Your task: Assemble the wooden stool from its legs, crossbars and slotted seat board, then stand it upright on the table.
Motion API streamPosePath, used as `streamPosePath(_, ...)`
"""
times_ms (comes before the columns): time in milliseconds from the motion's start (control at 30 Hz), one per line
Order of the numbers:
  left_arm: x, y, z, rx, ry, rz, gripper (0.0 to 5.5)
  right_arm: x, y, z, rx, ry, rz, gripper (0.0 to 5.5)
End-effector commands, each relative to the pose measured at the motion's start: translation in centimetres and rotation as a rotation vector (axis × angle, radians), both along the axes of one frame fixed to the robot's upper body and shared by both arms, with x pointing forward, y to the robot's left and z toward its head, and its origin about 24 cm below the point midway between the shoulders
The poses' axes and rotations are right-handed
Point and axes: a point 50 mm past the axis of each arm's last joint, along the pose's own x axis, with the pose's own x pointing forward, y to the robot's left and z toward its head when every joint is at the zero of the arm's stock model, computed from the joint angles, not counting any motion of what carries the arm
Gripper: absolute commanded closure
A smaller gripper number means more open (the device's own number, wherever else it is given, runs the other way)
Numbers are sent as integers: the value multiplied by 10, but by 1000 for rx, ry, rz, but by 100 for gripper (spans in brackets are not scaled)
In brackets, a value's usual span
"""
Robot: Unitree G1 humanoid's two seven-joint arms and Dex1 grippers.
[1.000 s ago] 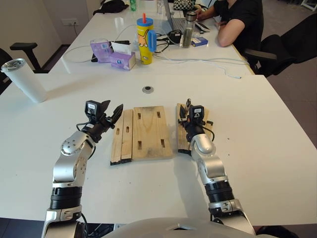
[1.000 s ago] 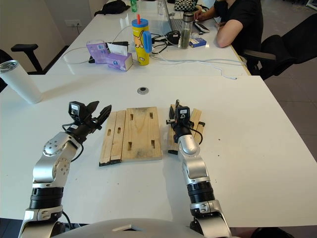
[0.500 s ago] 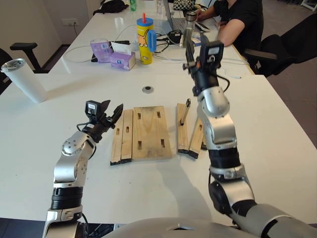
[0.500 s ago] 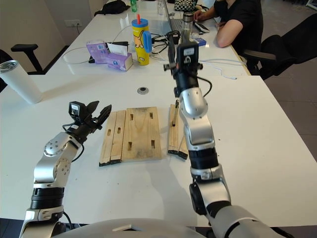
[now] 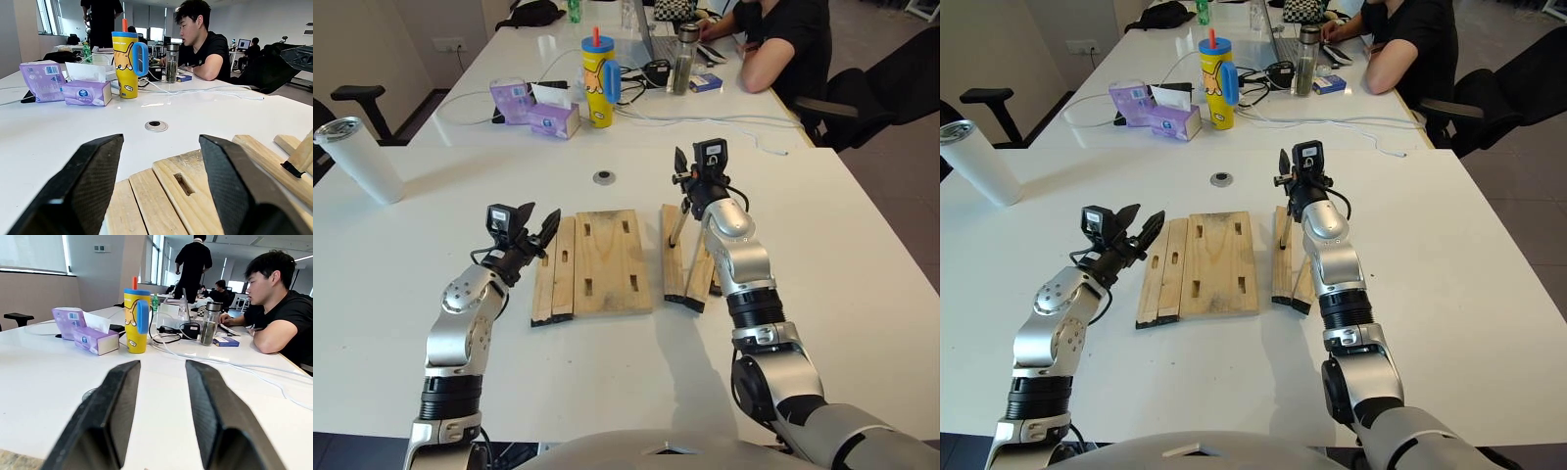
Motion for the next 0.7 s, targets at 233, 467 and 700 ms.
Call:
streamPosePath(233,1,1,2,19,-7,4,263,-8,-4,44,68,-209,9,379)
streamPosePath(467,5,0,8,10,-28,4,263,-26,-27,103,135,-495,-140,379)
streamPosePath(700,1,1,9,-49,-52,65,263,-52,-63,27,61,-169,-175,379)
